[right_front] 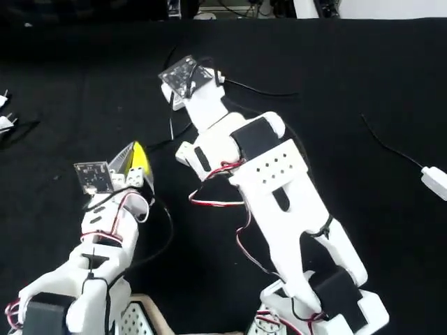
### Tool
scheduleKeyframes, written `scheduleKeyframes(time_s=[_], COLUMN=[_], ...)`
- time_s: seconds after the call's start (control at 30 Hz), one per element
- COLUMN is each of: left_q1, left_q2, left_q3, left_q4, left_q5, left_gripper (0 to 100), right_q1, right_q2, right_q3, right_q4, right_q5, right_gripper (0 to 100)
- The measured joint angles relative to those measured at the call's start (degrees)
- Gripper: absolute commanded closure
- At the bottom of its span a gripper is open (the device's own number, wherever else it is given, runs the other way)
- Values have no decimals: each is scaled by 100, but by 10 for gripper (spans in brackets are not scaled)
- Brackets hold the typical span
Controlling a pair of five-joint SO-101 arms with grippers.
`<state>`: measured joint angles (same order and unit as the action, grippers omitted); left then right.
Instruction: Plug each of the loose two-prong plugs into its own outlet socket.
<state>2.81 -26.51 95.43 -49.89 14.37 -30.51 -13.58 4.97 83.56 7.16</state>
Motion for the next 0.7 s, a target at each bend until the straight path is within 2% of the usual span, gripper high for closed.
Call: scheduleKeyframes(time_s=[0.23,0.47,0.7], left_q1=[-308,-308,-308], left_q2=[-9,-9,-9], left_q3=[0,0,0], left_q4=[536,545,545], left_q5=[9,18,18], left_gripper=[968,968,970], right_q1=[62,105,114], right_q2=[1547,3780,5679], right_q3=[-1002,-3420,-5741], right_q4=[237,1196,1618], right_q5=[-642,-1459,-2514], right_gripper=[986,986,986])
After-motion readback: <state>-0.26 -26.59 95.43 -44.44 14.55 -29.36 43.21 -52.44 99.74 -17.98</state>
